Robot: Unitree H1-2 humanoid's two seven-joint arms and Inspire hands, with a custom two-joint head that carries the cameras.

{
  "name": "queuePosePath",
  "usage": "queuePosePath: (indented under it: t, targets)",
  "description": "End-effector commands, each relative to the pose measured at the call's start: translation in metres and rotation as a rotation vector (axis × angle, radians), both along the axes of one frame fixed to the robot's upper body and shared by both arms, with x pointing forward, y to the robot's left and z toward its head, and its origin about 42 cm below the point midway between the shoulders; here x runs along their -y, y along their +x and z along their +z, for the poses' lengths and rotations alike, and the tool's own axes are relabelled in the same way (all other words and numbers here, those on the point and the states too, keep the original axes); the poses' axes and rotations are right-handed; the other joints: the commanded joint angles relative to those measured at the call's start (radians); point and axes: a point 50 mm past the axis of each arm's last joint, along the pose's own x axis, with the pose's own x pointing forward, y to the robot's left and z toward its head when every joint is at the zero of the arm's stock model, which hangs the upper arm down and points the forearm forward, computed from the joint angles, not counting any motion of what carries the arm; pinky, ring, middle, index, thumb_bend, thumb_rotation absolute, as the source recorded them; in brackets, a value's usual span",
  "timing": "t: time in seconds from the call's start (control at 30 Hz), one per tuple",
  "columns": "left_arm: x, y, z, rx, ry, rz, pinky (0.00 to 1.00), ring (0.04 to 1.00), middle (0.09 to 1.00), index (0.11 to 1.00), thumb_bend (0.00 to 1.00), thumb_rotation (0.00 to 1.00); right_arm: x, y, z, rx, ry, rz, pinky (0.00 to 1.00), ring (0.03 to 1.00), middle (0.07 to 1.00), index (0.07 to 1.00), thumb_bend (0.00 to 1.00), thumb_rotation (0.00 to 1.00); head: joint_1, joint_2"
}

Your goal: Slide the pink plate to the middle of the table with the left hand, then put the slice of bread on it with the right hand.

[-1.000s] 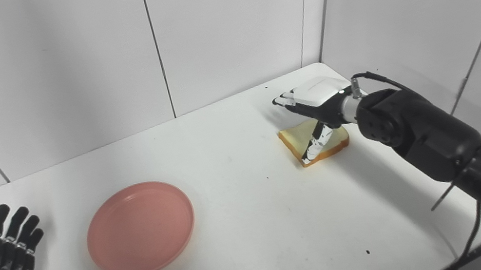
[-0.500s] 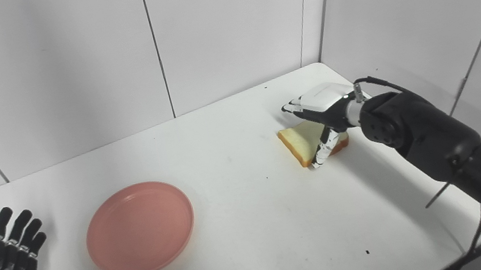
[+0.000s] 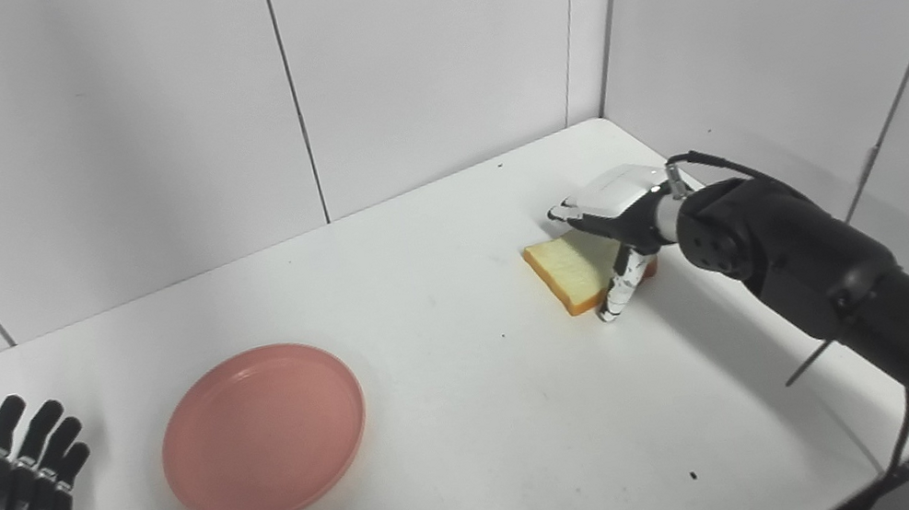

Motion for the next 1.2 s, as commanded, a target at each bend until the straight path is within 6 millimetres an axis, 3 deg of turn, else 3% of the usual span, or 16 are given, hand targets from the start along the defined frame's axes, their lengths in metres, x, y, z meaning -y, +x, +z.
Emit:
queuePosePath:
  t: [0.0,0.2,0.4,0.6,0.63,0.67,0.7,0.73,0.77,0.83,0.87,0.9,0.97,1.07,1.17]
  targets:
    - [0.000,0.001,0.017,0.073,-0.002,-0.018,0.95,0.940,0.944,0.956,0.67,1.00,0.008,0.010,0.029,0.067,-0.046,-0.008,1.00,1.000,1.000,1.000,1.00,0.49,0.002,0.003]
    - [0.001,0.000,0.017,0.072,0.002,-0.018,0.95,0.944,0.950,0.959,0.68,1.00,0.009,0.020,0.024,0.084,0.070,-0.061,0.96,1.000,1.000,1.000,1.00,0.36,0.003,0.011]
    - [0.001,-0.002,0.018,0.066,0.006,-0.019,0.96,0.950,0.954,0.958,0.71,1.00,-0.003,0.031,0.020,0.090,0.174,-0.071,0.90,0.986,0.999,0.999,1.00,0.33,0.003,0.018]
    - [0.002,-0.003,0.020,0.063,-0.005,-0.021,0.96,0.951,0.955,0.960,0.70,1.00,-0.015,0.038,0.020,0.088,0.189,-0.074,0.79,0.894,0.920,0.961,1.00,0.24,0.002,0.025]
    - [0.002,-0.003,0.020,0.063,-0.003,-0.022,0.97,0.952,0.955,0.960,0.70,1.00,-0.019,0.039,0.020,0.083,0.182,-0.082,0.61,0.743,0.794,0.925,1.00,0.21,0.002,0.027]
    - [0.002,-0.003,0.020,0.061,-0.003,-0.022,0.98,0.955,0.956,0.962,0.71,1.00,-0.021,0.040,0.021,0.080,0.178,-0.084,0.42,0.525,0.606,0.900,1.00,0.19,0.002,0.027]
    - [0.002,-0.003,0.020,0.058,-0.004,-0.020,0.97,0.953,0.955,0.961,0.71,1.00,-0.024,0.040,0.021,0.077,0.176,-0.082,0.30,0.393,0.484,0.871,1.00,0.15,0.002,0.027]
    - [0.002,-0.003,0.021,0.057,-0.005,-0.020,0.97,0.952,0.953,0.959,0.71,1.00,-0.025,0.040,0.022,0.069,0.174,-0.075,0.26,0.358,0.450,0.842,0.99,0.12,0.001,0.029]
    - [0.001,-0.003,0.021,0.056,-0.006,-0.020,0.97,0.952,0.953,0.960,0.71,1.00,-0.026,0.040,0.022,0.063,0.173,-0.060,0.41,0.501,0.569,0.812,0.95,0.10,0.001,0.029]
    - [0.001,-0.003,0.022,0.057,-0.008,-0.021,0.97,0.949,0.952,0.960,0.71,1.00,-0.026,0.039,0.022,0.057,0.190,-0.040,0.57,0.622,0.673,0.732,0.85,0.02,0.001,0.031]
    - [0.001,-0.003,0.022,0.058,-0.009,-0.021,0.97,0.947,0.951,0.959,0.70,1.00,-0.026,0.039,0.023,0.057,0.198,-0.036,0.59,0.616,0.666,0.692,0.81,0.01,0.001,0.031]
    - [0.001,-0.003,0.023,0.058,-0.011,-0.022,0.97,0.950,0.953,0.961,0.70,1.00,-0.026,0.039,0.023,0.058,0.203,-0.037,0.56,0.575,0.596,0.578,0.67,0.00,-0.001,0.033]
    - [0.001,-0.003,0.023,0.056,-0.010,-0.022,0.97,0.951,0.954,0.963,0.70,1.00,-0.026,0.040,0.024,0.059,0.204,-0.048,0.54,0.551,0.555,0.513,0.58,0.00,-0.002,0.035]
    - [0.000,-0.003,0.024,0.057,-0.008,-0.022,0.98,0.955,0.957,0.964,0.71,1.00,-0.025,0.040,0.025,0.060,0.186,-0.066,0.45,0.511,0.514,0.484,0.53,0.00,-0.002,0.035]
    - [-0.001,-0.003,0.024,0.062,-0.011,-0.025,0.97,0.953,0.956,0.966,0.71,1.00,-0.022,0.040,0.024,0.053,0.164,-0.067,0.47,0.522,0.521,0.478,0.53,0.00,-0.004,0.037]
